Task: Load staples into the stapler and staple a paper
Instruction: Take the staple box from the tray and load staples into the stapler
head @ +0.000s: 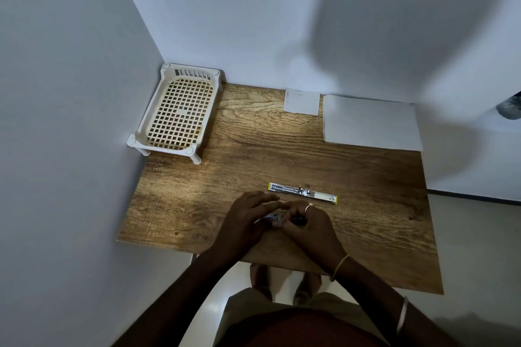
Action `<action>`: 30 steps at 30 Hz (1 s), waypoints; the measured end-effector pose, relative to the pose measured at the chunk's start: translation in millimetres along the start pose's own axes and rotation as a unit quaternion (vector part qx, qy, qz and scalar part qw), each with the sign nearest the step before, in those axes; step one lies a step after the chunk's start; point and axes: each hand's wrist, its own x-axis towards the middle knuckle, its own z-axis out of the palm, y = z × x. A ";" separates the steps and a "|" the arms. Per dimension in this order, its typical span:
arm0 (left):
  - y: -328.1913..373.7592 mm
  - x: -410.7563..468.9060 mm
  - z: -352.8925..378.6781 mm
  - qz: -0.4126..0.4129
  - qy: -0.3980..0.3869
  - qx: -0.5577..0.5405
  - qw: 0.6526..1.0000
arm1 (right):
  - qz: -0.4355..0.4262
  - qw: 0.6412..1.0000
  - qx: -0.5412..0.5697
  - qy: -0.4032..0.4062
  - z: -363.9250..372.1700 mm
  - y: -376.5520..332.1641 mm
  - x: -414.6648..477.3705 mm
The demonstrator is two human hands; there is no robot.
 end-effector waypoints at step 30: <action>0.9 61.5 11.6 -0.294 -0.068 -0.277 0.912 | -0.300 0.861 -0.407 0.046 -41.7 6.5 52.7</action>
